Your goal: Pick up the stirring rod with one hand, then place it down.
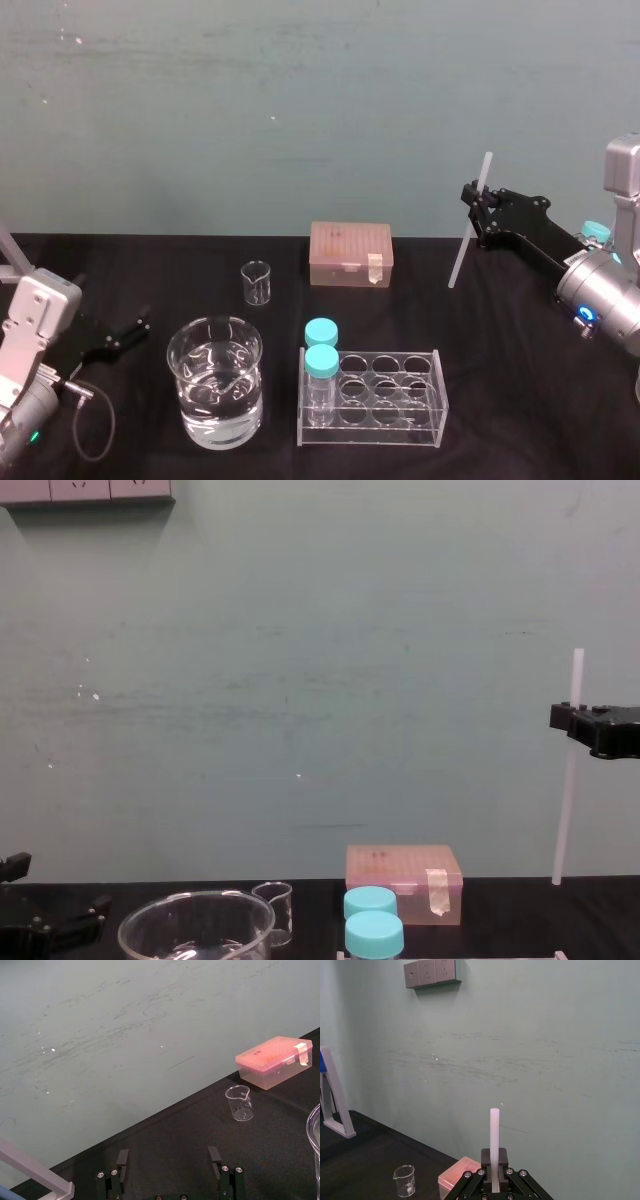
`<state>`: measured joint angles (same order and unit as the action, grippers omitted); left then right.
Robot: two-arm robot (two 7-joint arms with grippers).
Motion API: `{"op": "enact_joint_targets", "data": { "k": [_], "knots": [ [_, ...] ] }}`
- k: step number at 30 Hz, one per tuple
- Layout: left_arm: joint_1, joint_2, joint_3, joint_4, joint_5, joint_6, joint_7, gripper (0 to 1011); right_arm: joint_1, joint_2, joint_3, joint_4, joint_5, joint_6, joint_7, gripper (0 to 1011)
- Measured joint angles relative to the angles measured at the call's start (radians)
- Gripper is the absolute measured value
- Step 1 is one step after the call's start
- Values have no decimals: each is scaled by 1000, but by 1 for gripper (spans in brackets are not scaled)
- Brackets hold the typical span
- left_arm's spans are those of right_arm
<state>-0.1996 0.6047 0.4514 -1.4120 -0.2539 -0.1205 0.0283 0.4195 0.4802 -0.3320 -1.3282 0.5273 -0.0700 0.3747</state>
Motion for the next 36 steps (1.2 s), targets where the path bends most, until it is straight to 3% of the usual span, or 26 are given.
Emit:
{"op": "enact_joint_targets", "data": {
  "k": [36],
  "knots": [
    [0, 0, 0, 0, 0, 0, 0, 1005, -2, -4, 7, 2, -9, 4, 7, 72]
  ]
}}
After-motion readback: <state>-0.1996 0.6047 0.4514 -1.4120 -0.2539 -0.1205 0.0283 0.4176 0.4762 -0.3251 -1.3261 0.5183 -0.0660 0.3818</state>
